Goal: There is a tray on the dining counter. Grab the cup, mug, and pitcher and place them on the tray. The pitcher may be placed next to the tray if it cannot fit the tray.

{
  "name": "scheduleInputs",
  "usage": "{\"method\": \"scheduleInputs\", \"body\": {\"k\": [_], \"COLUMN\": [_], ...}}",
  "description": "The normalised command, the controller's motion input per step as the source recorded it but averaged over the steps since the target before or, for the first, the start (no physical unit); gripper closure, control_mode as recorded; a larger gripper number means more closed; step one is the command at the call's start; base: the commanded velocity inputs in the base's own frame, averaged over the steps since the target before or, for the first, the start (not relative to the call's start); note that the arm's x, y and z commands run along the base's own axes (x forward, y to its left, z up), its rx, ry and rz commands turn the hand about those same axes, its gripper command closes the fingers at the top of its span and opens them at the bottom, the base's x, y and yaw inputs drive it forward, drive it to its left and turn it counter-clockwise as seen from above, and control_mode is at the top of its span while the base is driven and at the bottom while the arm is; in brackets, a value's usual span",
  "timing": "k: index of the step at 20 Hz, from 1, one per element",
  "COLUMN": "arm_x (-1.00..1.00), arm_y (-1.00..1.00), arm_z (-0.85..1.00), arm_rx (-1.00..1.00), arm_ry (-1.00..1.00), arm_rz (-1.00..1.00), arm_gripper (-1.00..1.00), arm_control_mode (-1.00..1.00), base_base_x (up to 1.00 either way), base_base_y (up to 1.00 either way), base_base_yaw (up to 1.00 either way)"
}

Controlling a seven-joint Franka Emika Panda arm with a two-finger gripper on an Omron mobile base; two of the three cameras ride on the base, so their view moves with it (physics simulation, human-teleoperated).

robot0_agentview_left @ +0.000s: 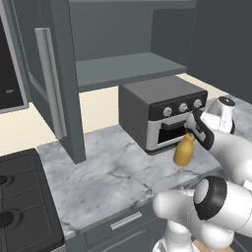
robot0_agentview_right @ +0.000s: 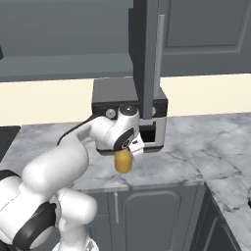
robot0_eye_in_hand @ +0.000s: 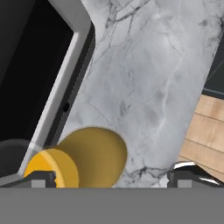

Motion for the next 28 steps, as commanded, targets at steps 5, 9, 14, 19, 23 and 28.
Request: {"method": "scheduleInputs", "body": {"k": [5, 9, 14, 19, 23, 28], "arm_x": [-0.03, -0.43, -0.92, -0.87, -0.3, -0.29], "arm_y": [0.18, 0.38, 0.37, 0.11, 0.19, 0.1], "arm_z": [-0.95, -0.95, -0.88, -0.46, 0.23, 0.69], "arm_rx": [0.0, 0.0, 0.0, -0.01, 0.0, 0.04], "arm_ry": [0.1, 0.06, 0.01, -0.02, -0.21, -0.18], "arm_rz": [0.0, 0.0, 0.0, -0.08, -0.21, -0.24], "arm_gripper": [1.0, 1.0, 1.0, 1.0, 1.0, 1.0], "arm_control_mode": [-1.0, -1.0, -1.0, -1.0, -1.0, -1.0], "base_base_x": [0.0, 0.0, 0.0, 0.0, 0.0, 0.0], "base_base_y": [0.0, 0.0, 0.0, 0.0, 0.0, 0.0], "base_base_yaw": [0.0, 0.0, 0.0, 0.0, 0.0, 0.0]}}
